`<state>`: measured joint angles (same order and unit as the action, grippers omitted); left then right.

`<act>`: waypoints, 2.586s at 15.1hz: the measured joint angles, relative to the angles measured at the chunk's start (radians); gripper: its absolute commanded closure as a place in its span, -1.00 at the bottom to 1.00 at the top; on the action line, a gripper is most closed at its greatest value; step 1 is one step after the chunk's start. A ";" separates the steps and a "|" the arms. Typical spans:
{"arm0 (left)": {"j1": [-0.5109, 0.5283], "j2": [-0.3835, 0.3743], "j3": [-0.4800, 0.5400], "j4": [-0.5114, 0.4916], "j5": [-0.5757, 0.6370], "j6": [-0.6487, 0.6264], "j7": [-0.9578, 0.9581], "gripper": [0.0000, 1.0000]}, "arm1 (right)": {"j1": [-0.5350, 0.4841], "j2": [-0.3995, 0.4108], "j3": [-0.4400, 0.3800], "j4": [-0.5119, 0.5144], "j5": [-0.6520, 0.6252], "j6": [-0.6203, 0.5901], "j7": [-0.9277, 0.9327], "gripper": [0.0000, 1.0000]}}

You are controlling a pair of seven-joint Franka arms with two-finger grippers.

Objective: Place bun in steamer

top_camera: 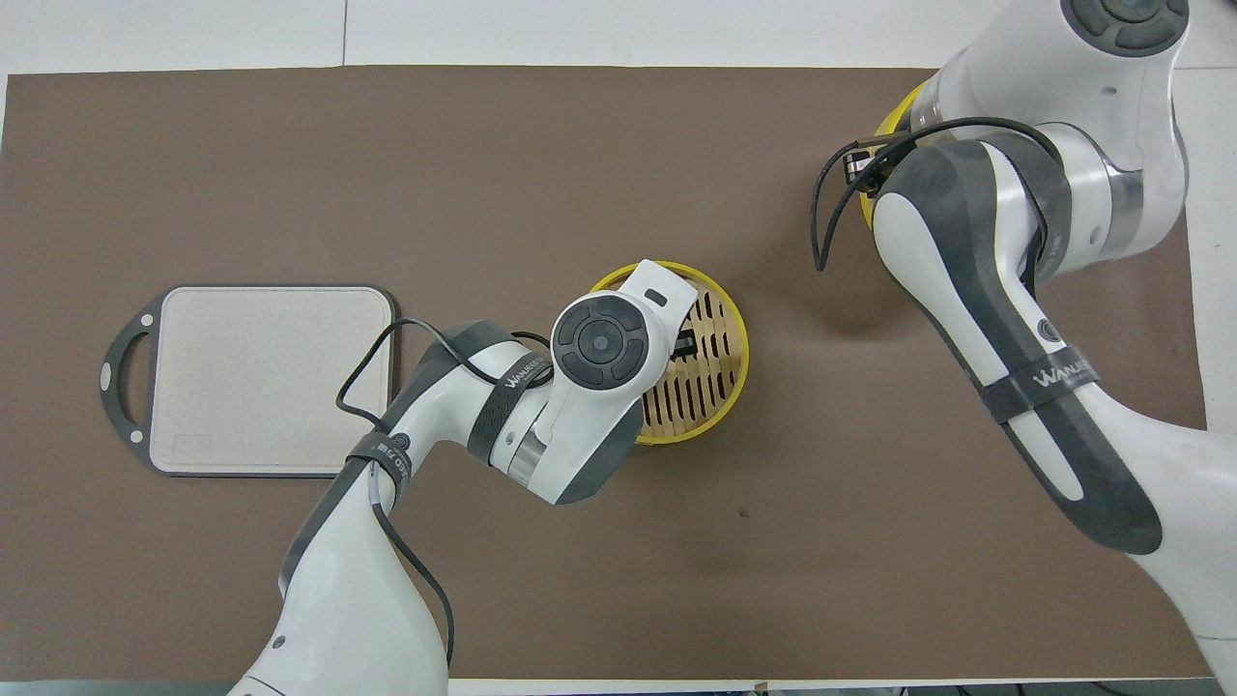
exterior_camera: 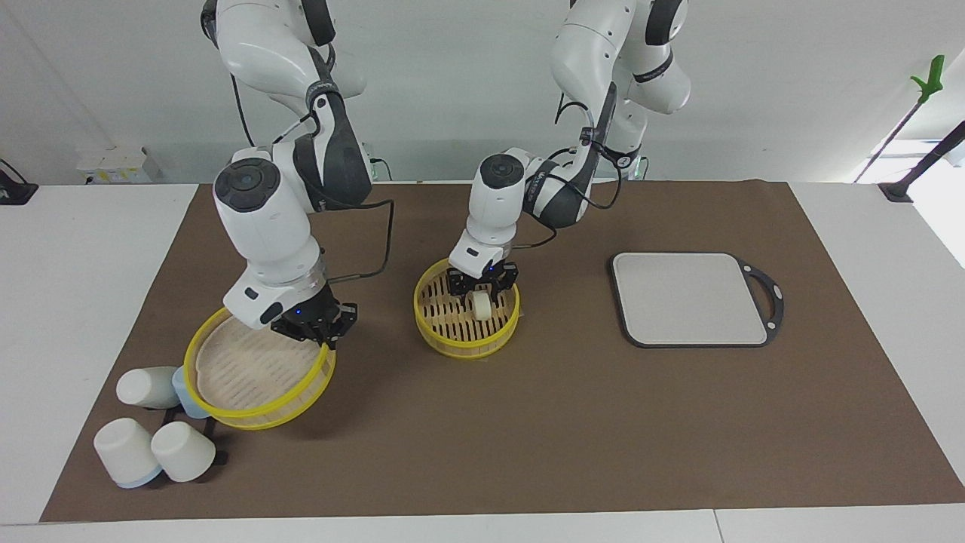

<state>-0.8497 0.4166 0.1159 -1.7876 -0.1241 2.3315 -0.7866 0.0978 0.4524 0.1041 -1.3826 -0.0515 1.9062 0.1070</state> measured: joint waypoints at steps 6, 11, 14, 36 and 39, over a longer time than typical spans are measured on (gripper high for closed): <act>0.125 -0.228 0.026 0.008 -0.001 -0.316 0.017 -1.00 | 0.050 -0.003 0.009 -0.002 0.030 0.001 0.117 1.00; 0.305 -0.381 0.038 0.006 0.000 -0.505 0.182 -1.00 | 0.274 -0.013 0.016 -0.032 0.027 0.031 0.461 1.00; 0.473 -0.421 0.046 0.007 0.060 -0.601 0.441 -1.00 | 0.414 -0.007 0.015 -0.043 0.011 0.044 0.636 1.00; 0.737 -0.423 -0.076 0.143 0.144 -0.811 0.768 -1.00 | 0.508 0.067 0.002 -0.086 -0.014 0.176 0.738 1.00; 0.742 -0.402 -0.077 0.145 0.144 -0.813 0.768 -1.00 | 0.508 0.065 0.002 -0.090 -0.014 0.179 0.738 -0.99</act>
<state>-0.1080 0.0151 0.0386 -1.6421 0.0200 1.5184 -0.0183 0.6055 0.5178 0.1060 -1.4725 -0.0651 2.0856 0.8447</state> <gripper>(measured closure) 0.000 0.912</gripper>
